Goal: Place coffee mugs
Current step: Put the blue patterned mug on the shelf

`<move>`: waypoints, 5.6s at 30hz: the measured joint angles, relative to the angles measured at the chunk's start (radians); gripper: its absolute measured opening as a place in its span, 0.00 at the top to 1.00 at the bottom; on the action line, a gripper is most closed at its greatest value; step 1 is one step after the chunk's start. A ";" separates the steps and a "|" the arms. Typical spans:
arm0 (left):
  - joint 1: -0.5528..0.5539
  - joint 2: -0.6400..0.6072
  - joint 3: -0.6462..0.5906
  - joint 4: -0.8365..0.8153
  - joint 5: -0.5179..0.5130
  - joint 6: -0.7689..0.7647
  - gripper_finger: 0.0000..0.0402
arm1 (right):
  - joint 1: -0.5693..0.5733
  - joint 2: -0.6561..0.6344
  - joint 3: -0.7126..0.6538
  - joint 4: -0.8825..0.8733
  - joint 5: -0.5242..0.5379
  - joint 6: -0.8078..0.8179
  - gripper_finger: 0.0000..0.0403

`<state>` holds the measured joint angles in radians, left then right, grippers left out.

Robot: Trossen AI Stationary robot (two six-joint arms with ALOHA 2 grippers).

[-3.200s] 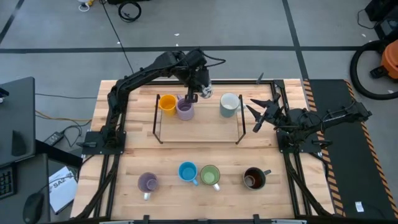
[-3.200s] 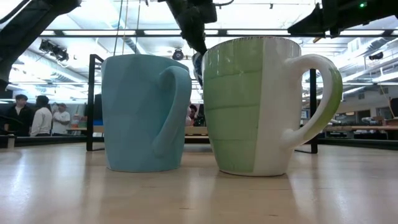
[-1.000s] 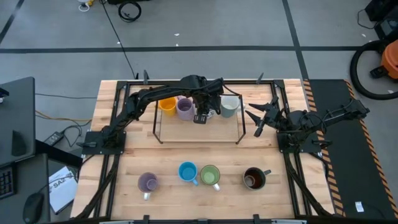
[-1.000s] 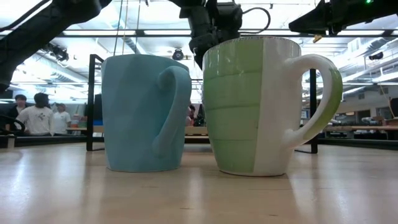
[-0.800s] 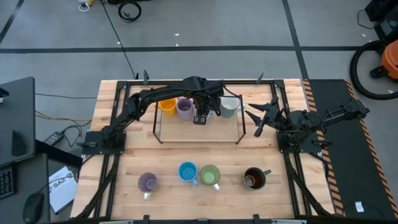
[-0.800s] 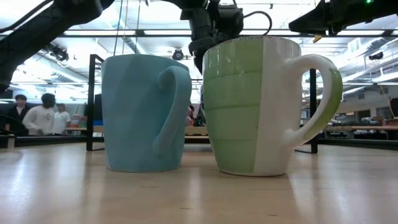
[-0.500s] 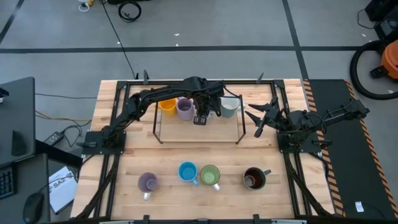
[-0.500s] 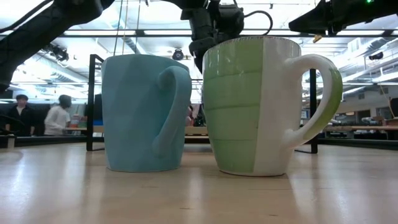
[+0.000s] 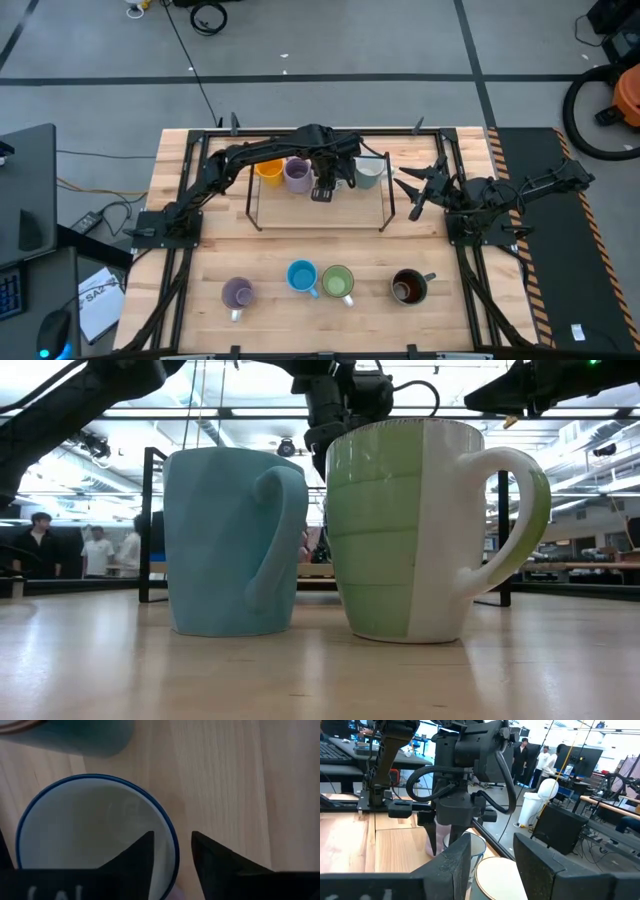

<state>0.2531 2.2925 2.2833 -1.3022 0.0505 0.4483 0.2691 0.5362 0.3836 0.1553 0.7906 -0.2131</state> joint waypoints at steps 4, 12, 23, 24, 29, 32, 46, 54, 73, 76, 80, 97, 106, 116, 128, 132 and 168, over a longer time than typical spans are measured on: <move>0.000 0.000 0.000 0.000 -0.001 0.000 0.60 | 0.000 0.000 0.000 0.000 0.000 0.000 0.62; -0.002 -0.008 0.050 -0.007 -0.006 -0.008 0.57 | 0.000 0.000 0.000 0.000 0.000 0.000 0.62; -0.003 -0.083 0.068 -0.020 -0.044 -0.027 0.57 | 0.000 0.000 0.000 -0.001 0.000 0.000 0.62; -0.005 -0.098 0.068 -0.015 -0.044 -0.037 0.57 | 0.000 0.000 0.000 0.000 -0.001 0.000 0.62; -0.025 -0.170 0.069 -0.015 -0.035 -0.104 0.57 | 0.000 0.000 0.000 0.000 -0.001 0.000 0.62; -0.048 -0.203 0.055 -0.015 0.025 -0.147 0.57 | 0.000 0.000 -0.002 0.001 -0.003 0.000 0.62; -0.225 -0.472 -0.434 0.278 -0.045 -0.246 0.57 | 0.035 0.014 -0.006 0.007 -0.006 -0.004 0.62; -0.275 -0.674 -0.780 0.526 -0.138 -0.338 0.57 | 0.037 0.082 -0.007 0.094 -0.081 -0.047 0.62; -0.370 -1.023 -1.420 1.204 -0.275 -0.331 0.57 | 0.025 0.344 0.227 0.048 -0.122 -0.024 0.62; -0.375 -1.056 -1.489 1.267 -0.278 -0.346 0.57 | 0.004 0.386 0.322 -0.140 -0.158 0.068 0.62; -0.393 -1.087 -1.559 1.358 -0.264 -0.365 0.57 | -0.023 0.459 0.457 -0.358 -0.253 0.165 0.62; -0.528 -1.096 -1.620 1.538 -0.277 -0.335 0.57 | -0.005 0.704 0.843 -0.902 -0.630 0.404 0.62; -0.550 -1.095 -1.673 1.568 -0.353 -0.363 0.57 | 0.031 0.833 0.913 -1.069 -0.762 0.394 0.62; -0.548 -1.095 -1.703 1.648 -0.422 -0.324 0.57 | 0.046 0.987 0.912 -1.225 -0.881 0.509 0.62; -0.541 -1.095 -1.703 1.646 -0.435 -0.297 0.57 | 0.104 1.083 0.911 -1.383 -0.989 0.580 0.62; -0.541 -1.095 -1.702 1.649 -0.446 -0.283 0.57 | 0.122 1.074 0.911 -1.376 -0.980 0.614 0.62; -0.536 -1.095 -1.702 1.648 -0.487 -0.253 0.57 | 0.254 1.081 0.859 -1.278 -0.881 0.682 0.62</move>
<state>-0.2825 1.1976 0.5816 0.3458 -0.4370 0.1955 0.5236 1.6176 1.2427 -1.1226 -0.0907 0.4686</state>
